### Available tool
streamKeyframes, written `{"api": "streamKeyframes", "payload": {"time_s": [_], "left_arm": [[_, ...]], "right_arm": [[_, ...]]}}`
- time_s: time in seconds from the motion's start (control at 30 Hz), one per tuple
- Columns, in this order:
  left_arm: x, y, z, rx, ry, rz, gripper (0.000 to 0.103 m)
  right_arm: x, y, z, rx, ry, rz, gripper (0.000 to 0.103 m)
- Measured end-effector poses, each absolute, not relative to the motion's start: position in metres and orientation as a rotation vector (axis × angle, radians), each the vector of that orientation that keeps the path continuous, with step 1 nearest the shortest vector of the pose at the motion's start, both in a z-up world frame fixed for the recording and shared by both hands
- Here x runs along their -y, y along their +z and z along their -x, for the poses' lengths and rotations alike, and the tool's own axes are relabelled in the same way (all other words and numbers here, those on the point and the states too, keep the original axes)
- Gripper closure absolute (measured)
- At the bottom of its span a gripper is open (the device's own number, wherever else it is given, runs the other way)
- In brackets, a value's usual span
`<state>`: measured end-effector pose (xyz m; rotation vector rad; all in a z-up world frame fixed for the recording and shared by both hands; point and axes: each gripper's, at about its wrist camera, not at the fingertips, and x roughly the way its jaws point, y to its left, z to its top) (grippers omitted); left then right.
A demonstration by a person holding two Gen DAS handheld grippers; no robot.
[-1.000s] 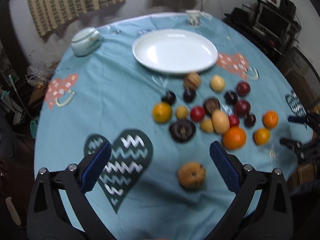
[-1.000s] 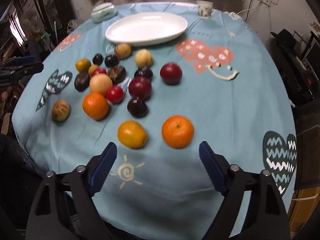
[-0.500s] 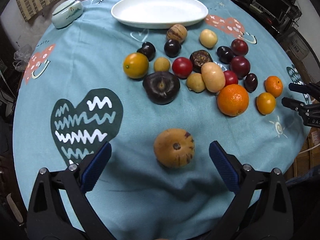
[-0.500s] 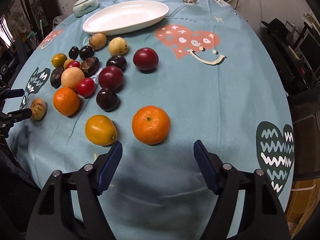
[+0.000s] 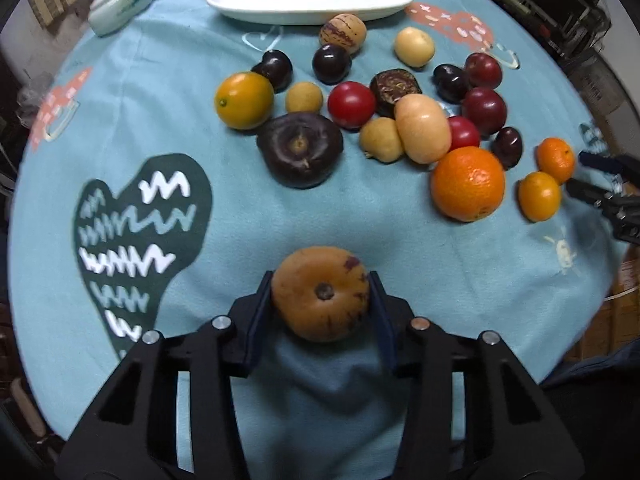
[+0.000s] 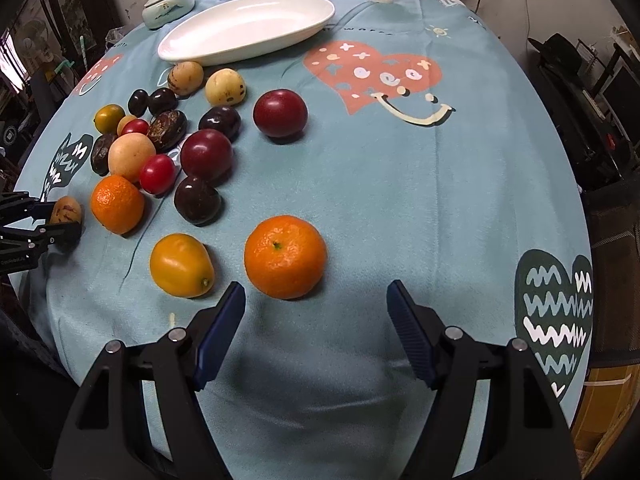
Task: Organize fruits
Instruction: 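Grasp the tan round fruit with left tool while right tool grasps a tangerine, then carry both fruits over the white plate and open both tools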
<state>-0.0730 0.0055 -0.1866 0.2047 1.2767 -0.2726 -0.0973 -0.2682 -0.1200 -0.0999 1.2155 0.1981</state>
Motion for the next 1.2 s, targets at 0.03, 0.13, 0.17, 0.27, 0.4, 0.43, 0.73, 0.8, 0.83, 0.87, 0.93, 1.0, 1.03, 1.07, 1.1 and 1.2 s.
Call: {"api": "streamKeyframes", "payload": {"time_s": [0.03,0.13,0.17,0.27,0.4,0.43,0.73,0.8,0.83,0.87,0.93,1.0,1.03,1.07,1.1,1.2], "left_arm": [[-0.006,-0.186,0.073,-1.277,-0.271,-0.197,0.058],[-0.009,-0.177,0.074,-1.263,-0.261,-0.173,0.058],[-0.009,-0.172,0.074,-1.254,-0.259,-0.169,0.058],[-0.009,-0.159,0.072,-1.232,-0.265,-0.146,0.058],[-0.003,-0.144,0.071,-1.212,-0.276,-0.149,0.058],[-0.001,-0.142,0.071,-1.208,-0.281,-0.151,0.058],[0.008,-0.118,0.044,-1.161,-0.289,-0.148,0.058],[0.007,-0.111,0.032,-1.143,-0.296,-0.134,0.058],[0.007,-0.108,0.026,-1.136,-0.299,-0.126,0.058],[0.008,-0.104,0.016,-1.128,-0.301,-0.12,0.058],[0.012,-0.097,-0.005,-1.11,-0.299,-0.119,0.058],[0.018,-0.09,-0.026,-1.087,-0.302,-0.122,0.058],[0.023,-0.086,-0.041,-1.074,-0.298,-0.126,0.058],[0.027,-0.081,-0.054,-1.061,-0.298,-0.125,0.057],[0.03,-0.078,-0.07,-1.043,-0.293,-0.121,0.058],[0.036,-0.077,-0.112,-1.025,-0.268,-0.114,0.057]], "right_arm": [[0.268,-0.12,0.096,-1.215,0.203,0.1,0.029],[0.269,-0.12,0.094,-1.203,0.211,0.112,0.029],[0.268,-0.122,0.092,-1.203,0.21,0.116,0.029],[0.266,-0.125,0.087,-1.197,0.251,0.117,0.029],[0.26,-0.13,0.081,-1.204,0.289,0.12,0.029],[0.258,-0.131,0.081,-1.206,0.293,0.123,0.033],[0.255,-0.125,0.074,-1.255,0.396,0.118,0.061],[0.261,-0.115,0.068,-1.243,0.395,0.07,0.061],[0.263,-0.108,0.062,-1.224,0.391,0.048,0.061],[0.265,-0.101,0.054,-1.207,0.391,0.025,0.061],[0.262,-0.084,0.034,-1.164,0.403,-0.005,0.061],[0.255,-0.067,0.006,-1.105,0.417,-0.028,0.061],[0.251,-0.06,-0.007,-1.079,0.425,-0.041,0.061],[0.243,-0.052,-0.028,-1.045,0.434,-0.048,0.061],[0.235,-0.048,-0.044,-1.019,0.437,-0.048,0.061],[0.216,-0.045,-0.09,-0.986,0.439,-0.046,0.061]]}}
